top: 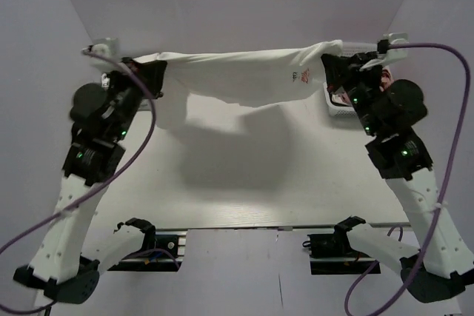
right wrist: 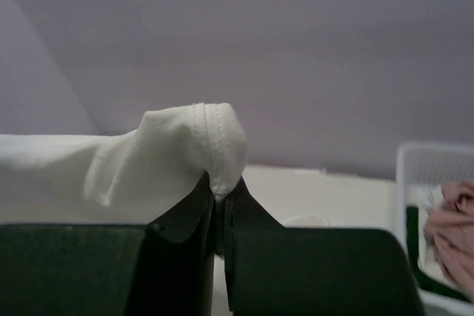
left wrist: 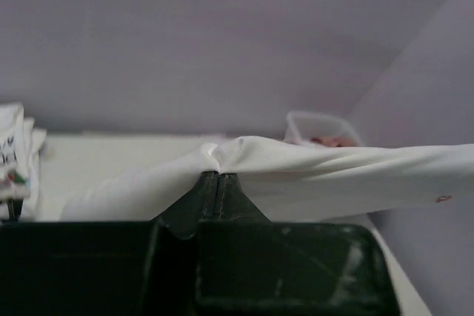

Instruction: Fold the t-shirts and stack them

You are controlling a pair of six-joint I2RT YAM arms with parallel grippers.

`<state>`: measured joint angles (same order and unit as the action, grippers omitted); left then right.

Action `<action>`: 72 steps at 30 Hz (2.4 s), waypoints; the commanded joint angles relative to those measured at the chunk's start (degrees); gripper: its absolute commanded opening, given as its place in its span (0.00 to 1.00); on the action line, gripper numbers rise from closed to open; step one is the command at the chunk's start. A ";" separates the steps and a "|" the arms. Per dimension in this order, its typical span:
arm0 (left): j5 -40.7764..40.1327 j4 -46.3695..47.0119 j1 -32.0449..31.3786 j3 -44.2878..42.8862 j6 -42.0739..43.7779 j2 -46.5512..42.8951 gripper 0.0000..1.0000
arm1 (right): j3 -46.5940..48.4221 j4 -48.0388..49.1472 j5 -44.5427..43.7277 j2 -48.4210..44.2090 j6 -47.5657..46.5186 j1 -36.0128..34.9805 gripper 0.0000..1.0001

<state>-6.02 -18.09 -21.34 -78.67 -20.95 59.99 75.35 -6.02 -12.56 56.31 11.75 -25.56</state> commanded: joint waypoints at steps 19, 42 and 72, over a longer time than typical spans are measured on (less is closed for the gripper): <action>-15.92 -1.25 3.15 -9.85 3.21 0.72 0.00 | 19.68 -3.48 -16.43 10.55 -10.43 2.27 0.00; -11.03 -20.58 5.00 0.87 -13.40 35.14 1.00 | -6.31 -0.05 4.21 38.02 3.09 9.04 0.90; -1.73 -8.63 14.49 30.95 -27.21 30.62 0.64 | -34.39 -11.99 -4.14 12.33 10.76 -5.11 0.90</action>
<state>-11.99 -30.61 -7.22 -48.49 -49.10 88.82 42.09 -14.81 -15.07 70.19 23.51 -29.58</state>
